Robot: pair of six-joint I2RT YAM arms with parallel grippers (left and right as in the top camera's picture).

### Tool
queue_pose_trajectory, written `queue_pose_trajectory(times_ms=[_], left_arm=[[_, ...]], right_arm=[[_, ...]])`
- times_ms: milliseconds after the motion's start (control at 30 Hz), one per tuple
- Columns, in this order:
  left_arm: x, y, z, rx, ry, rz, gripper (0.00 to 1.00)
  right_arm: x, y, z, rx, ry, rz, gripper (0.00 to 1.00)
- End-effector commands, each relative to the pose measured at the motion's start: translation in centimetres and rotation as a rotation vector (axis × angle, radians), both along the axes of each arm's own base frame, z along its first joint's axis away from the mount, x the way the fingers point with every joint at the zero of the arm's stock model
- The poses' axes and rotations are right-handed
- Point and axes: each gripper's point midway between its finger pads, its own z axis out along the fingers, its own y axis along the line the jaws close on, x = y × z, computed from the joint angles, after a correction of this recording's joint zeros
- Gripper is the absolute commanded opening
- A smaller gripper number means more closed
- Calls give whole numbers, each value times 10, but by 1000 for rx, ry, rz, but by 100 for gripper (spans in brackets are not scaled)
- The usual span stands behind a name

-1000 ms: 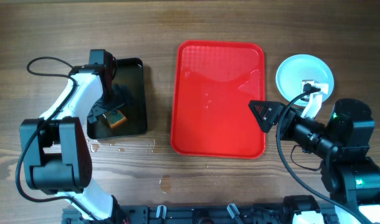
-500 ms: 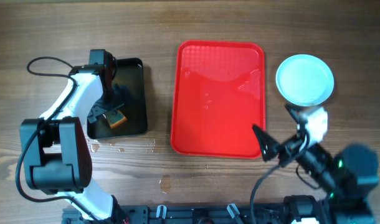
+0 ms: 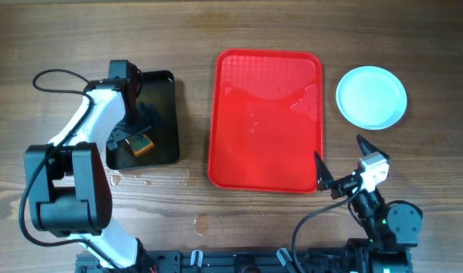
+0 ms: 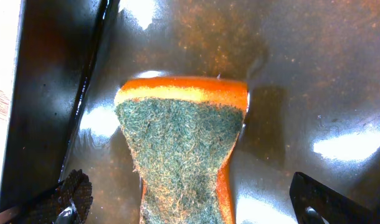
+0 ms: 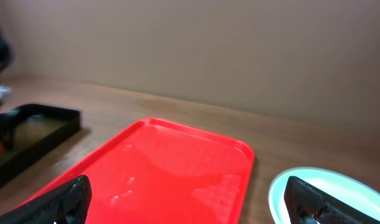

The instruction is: Clean dirty plates on tray and stack at the side

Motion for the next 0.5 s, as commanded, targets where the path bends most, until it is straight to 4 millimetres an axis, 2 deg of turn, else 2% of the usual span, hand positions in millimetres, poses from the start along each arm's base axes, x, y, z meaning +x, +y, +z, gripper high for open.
queue_pose_trajectory(times_ms=[0, 467], left_arm=[[1, 0, 2, -7, -9, 0, 100], [1, 0, 2, -7, -9, 0, 100]], right_arm=[[9, -17, -5, 100, -22, -100, 100], [12, -19, -14, 94, -20, -114, 100]])
